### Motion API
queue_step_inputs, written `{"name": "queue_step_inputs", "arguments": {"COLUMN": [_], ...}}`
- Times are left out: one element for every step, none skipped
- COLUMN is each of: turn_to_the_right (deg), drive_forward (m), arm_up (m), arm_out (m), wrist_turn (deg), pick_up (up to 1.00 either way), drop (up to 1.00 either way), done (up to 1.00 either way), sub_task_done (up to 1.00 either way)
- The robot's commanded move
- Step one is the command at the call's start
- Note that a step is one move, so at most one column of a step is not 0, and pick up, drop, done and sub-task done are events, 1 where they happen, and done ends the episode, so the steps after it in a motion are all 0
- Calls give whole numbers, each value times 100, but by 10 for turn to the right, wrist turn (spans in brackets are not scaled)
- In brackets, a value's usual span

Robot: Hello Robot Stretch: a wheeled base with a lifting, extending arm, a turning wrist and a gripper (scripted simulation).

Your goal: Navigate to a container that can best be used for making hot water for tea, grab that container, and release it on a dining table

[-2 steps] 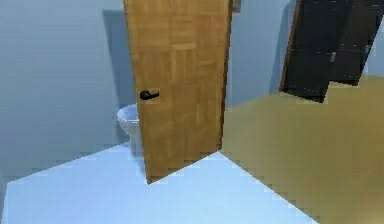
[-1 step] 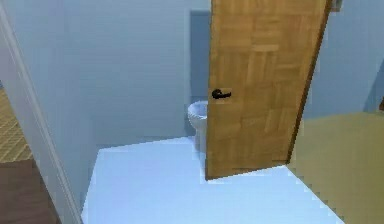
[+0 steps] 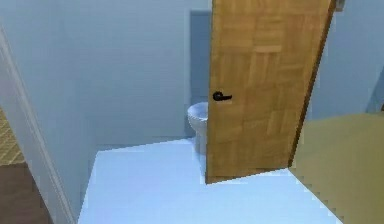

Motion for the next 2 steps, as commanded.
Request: {"name": "queue_step_inputs", "arguments": {"turn_to_the_right": [0, -300], "drive_forward": [25, 0], "arm_up": [0, 0], "arm_out": [0, 0], "wrist_turn": [0, 0], "pick_up": [0, 0], "drop": [0, 0], "done": [0, 0], "sub_task_done": [0, 0]}}
